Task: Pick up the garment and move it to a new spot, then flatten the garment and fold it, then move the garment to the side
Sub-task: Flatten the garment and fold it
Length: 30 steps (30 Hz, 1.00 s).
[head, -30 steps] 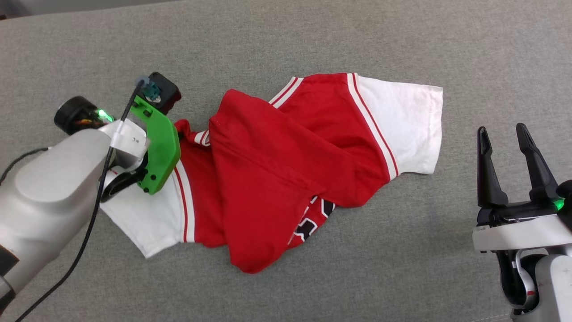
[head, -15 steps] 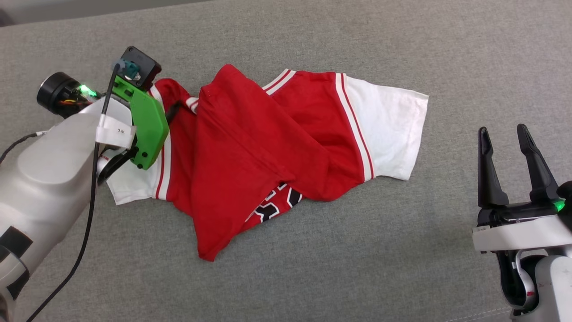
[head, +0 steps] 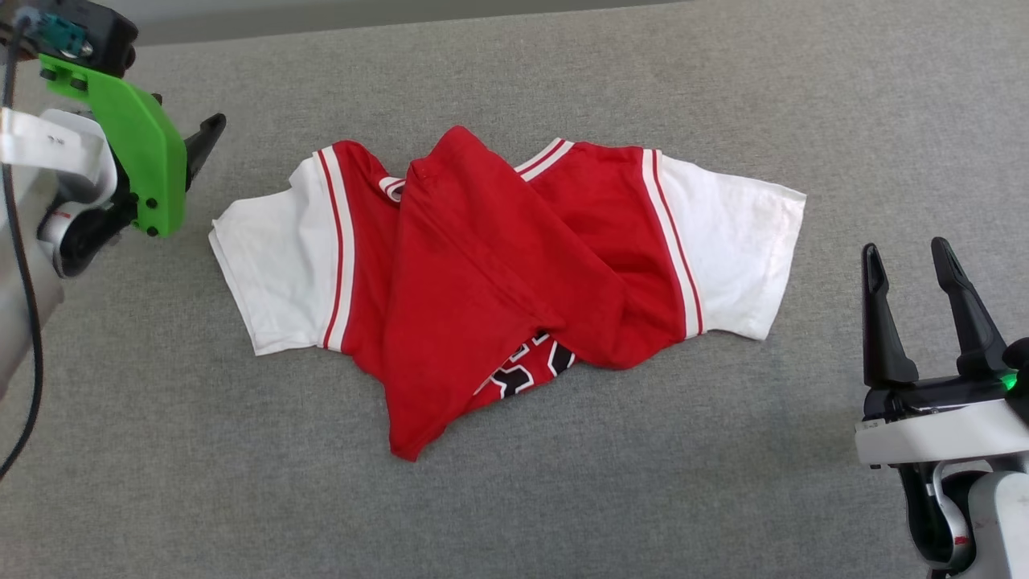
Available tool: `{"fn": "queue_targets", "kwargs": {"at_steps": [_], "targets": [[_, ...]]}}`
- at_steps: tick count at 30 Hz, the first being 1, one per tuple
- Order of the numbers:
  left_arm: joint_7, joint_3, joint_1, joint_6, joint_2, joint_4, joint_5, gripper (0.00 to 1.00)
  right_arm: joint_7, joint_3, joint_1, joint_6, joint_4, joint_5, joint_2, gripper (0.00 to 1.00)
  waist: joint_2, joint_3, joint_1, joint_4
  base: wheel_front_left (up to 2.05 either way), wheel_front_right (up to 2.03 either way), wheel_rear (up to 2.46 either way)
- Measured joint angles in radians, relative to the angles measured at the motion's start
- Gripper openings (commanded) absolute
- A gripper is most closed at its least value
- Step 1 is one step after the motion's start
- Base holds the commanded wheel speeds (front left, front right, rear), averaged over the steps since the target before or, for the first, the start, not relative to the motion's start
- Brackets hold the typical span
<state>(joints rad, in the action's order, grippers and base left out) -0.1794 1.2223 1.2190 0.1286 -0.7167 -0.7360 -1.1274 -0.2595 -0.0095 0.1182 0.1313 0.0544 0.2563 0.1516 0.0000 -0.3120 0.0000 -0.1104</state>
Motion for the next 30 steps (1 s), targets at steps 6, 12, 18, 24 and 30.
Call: {"fn": "queue_targets", "kwargs": {"at_steps": [6,12,18,24,30], "targets": [[-0.241,-0.016,0.031,0.0,-0.017,0.004,-0.154,1.0,0.0,-0.002,0.0,0.0,0.014,0.0,0.015,1.0,0.0,-0.028,0.0,0.005,0.0,0.0,0.0],[-0.333,0.0,0.031,-0.001,-0.013,-0.03,-0.167,1.0,0.0,0.007,0.005,0.0,0.018,0.0,0.016,1.0,0.0,-0.068,0.0001,-0.002,0.0,0.0,0.0],[-0.349,0.002,-0.004,-0.001,0.015,-0.073,-0.192,1.0,0.0,0.005,0.013,0.0,0.019,0.0,0.016,1.0,0.0,-0.105,0.0,-0.018,0.0,0.0,0.0],[-0.394,0.011,-0.012,-0.001,0.027,-0.105,-0.153,1.0,0.0,-0.001,0.015,0.0,0.023,0.0,0.022,1.0,0.0,-0.128,0.0,-0.026,0.0,0.0,0.0],[-0.39,0.009,-0.008,0.0,0.04,-0.115,-0.126,0.0,0.0,-0.008,0.026,0.0,0.027,-0.006,0.024,1.0,0.0,-0.136,0.0,-0.02,0.0,0.0,0.0]]}}
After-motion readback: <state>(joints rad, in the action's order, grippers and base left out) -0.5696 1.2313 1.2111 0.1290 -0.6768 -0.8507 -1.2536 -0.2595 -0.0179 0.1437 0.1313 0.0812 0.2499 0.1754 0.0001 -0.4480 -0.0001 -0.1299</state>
